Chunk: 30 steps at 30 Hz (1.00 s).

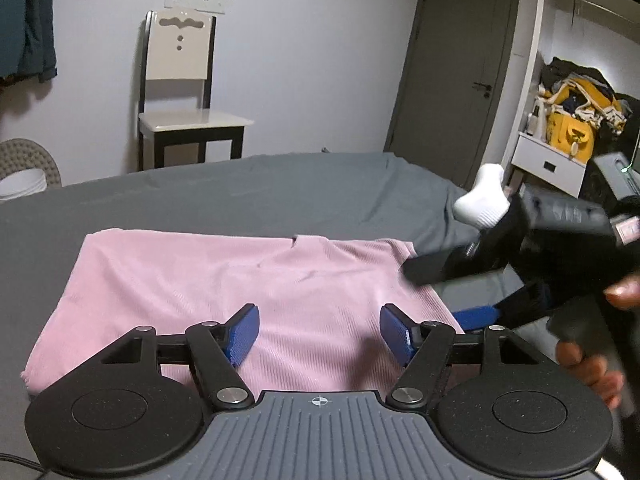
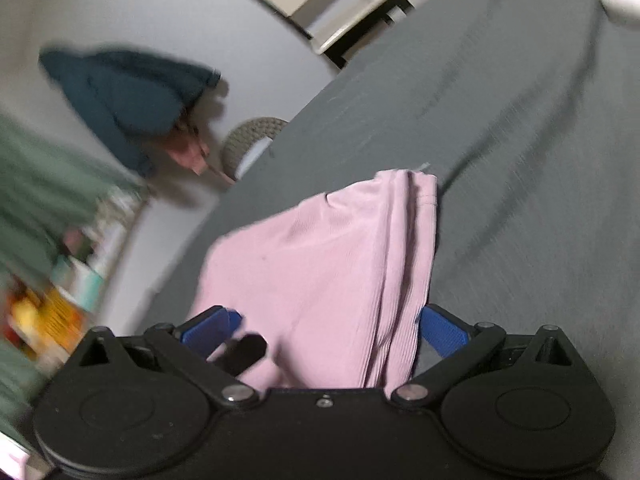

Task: Fold clothes
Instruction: 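Grasp the pink garment's edge with the right gripper and fold it over the bundle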

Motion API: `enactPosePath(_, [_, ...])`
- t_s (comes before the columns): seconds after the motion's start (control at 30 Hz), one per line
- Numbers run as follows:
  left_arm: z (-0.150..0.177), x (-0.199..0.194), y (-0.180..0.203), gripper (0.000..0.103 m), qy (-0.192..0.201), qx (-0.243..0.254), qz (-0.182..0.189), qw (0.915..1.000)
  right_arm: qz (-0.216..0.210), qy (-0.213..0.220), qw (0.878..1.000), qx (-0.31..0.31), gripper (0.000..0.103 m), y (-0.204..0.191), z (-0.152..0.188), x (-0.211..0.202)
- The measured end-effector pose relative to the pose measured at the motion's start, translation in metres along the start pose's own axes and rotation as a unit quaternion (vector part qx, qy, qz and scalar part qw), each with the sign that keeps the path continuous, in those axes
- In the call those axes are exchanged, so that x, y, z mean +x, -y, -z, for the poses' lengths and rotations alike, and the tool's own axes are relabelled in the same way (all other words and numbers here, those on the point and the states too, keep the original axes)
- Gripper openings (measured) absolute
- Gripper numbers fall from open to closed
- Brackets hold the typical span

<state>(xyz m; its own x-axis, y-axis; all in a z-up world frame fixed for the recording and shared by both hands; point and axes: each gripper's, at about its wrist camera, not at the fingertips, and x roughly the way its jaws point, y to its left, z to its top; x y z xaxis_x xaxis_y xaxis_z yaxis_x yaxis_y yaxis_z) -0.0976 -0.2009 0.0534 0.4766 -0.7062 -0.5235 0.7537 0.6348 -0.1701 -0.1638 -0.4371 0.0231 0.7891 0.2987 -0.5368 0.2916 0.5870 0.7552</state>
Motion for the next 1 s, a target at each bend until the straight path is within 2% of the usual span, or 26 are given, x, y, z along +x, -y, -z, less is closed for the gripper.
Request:
enactPosePath(0.03, [0.001, 0.002, 0.0, 0.078, -0.003, 0.0, 0.001, 1.0, -0.018, 0.0, 0.999, 0.035, 0.103, 0.009, -0.003, -0.002])
enactPosePath(0.07, [0.002, 0.004, -0.001, 0.08, -0.007, -0.001, 0.002, 1.0, -0.032, 0.002, 0.997, 0.071, 0.103, 0.018, -0.005, -0.004])
enactPosePath(0.13, [0.004, 0.008, -0.001, 0.081, -0.014, -0.001, 0.003, 0.9999, -0.037, 0.005, 0.995, 0.097, 0.102, 0.026, -0.007, -0.007])
enactPosePath(0.2, [0.005, 0.012, -0.002, 0.088, -0.021, -0.002, 0.005, 0.9998, -0.024, -0.005, 0.996, 0.081, 0.102, 0.023, -0.007, -0.008])
enactPosePath(0.3, [0.008, 0.017, -0.002, 0.091, -0.031, -0.003, 0.008, 0.9995, -0.002, -0.024, 0.999, 0.043, 0.102, 0.013, -0.005, -0.007])
enactPosePath(0.37, [0.004, 0.018, -0.02, 0.095, -0.026, -0.069, 0.045, 0.9963, 0.001, -0.026, 0.999, 0.03, 0.103, 0.011, -0.004, -0.004])
enactPosePath(0.43, [0.003, 0.019, -0.038, 0.097, -0.017, -0.12, 0.084, 0.9891, 0.004, -0.028, 0.999, 0.016, 0.103, 0.008, -0.003, -0.001])
enactPosePath(0.5, [0.003, 0.018, -0.045, 0.097, -0.011, -0.142, 0.098, 0.9849, 0.007, -0.03, 1.0, 0.003, 0.1, 0.005, -0.002, 0.002])
enactPosePath(0.53, [0.003, 0.017, -0.049, 0.097, -0.009, -0.152, 0.105, 0.9827, 0.009, -0.027, 1.0, -0.001, 0.096, 0.004, -0.003, 0.003])
enactPosePath(0.67, [0.004, 0.009, -0.035, 0.097, 0.019, -0.131, 0.082, 0.9878, 0.017, -0.016, 1.0, -0.008, 0.083, 0.003, -0.006, 0.002])
enactPosePath(0.73, [0.004, 0.003, -0.021, 0.097, 0.052, -0.095, 0.077, 0.9911, 0.018, -0.011, 1.0, -0.004, 0.081, 0.004, -0.006, 0.001])
enactPosePath(0.83, [0.003, 0.006, -0.006, 0.097, 0.069, -0.051, 0.086, 0.9926, 0.014, -0.008, 1.0, 0.007, 0.078, 0.008, -0.005, 0.0])
enactPosePath(0.93, [0.004, 0.027, -0.005, 0.097, 0.023, -0.06, 0.065, 0.9958, 0.011, -0.009, 1.0, 0.011, 0.078, 0.009, -0.005, 0.001])
enactPosePath(1.0, [0.009, 0.038, -0.003, 0.097, 0.017, -0.056, 0.054, 0.9968, 0.013, -0.009, 1.0, 0.009, 0.078, 0.008, -0.005, 0.002])
